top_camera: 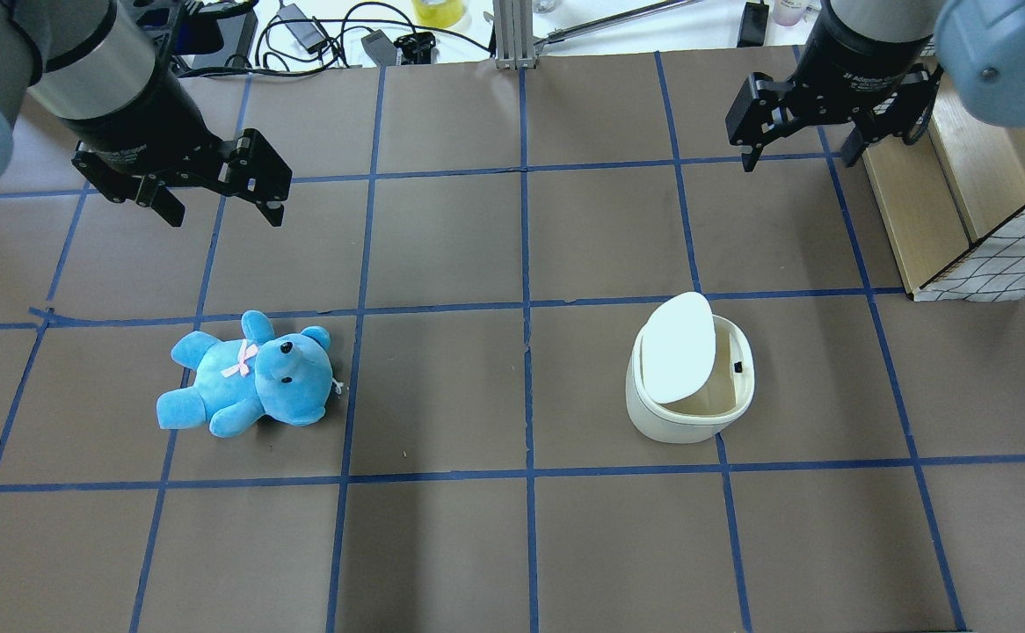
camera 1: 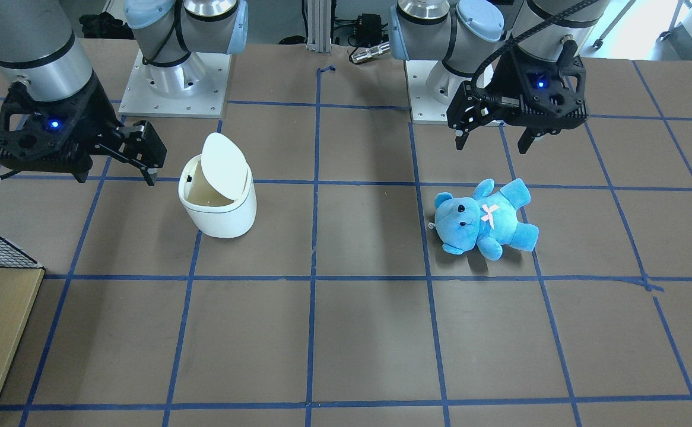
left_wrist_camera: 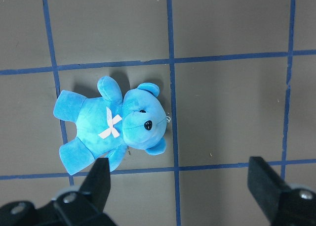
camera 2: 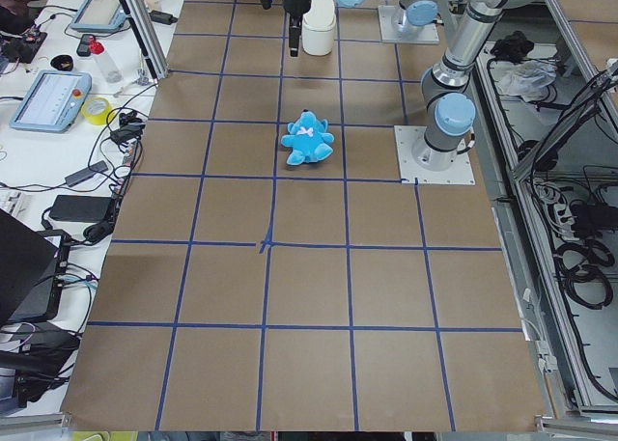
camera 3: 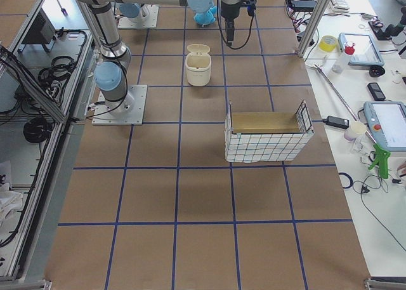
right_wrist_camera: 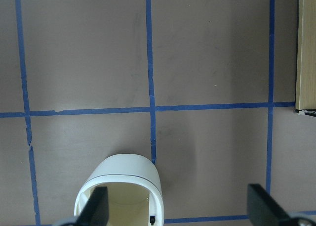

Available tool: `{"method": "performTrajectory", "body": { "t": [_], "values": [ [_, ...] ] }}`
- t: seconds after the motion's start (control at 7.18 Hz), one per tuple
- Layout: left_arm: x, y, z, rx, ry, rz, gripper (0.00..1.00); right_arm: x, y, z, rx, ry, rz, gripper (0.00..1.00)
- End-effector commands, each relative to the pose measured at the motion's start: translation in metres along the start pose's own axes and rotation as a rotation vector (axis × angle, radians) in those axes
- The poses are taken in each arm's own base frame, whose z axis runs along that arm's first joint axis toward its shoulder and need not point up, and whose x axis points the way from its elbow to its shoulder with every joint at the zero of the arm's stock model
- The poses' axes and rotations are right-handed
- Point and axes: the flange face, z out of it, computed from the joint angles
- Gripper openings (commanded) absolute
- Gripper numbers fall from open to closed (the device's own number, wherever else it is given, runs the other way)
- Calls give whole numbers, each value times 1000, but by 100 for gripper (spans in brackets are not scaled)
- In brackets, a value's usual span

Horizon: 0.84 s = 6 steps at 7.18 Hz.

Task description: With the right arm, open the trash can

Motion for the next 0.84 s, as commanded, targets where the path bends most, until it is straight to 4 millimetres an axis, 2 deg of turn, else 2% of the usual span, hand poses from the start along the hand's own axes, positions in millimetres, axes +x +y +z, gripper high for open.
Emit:
{"method": "performTrajectory", "body": {
  "t": [0.0,0.7],
  "values": [
    [0,0,0,0,2,0,100,-19,4,3,-7,17,23,100],
    [0,0,0,0,0,0,100,-17,9,-12,-27,27,13,100]
  ]
}}
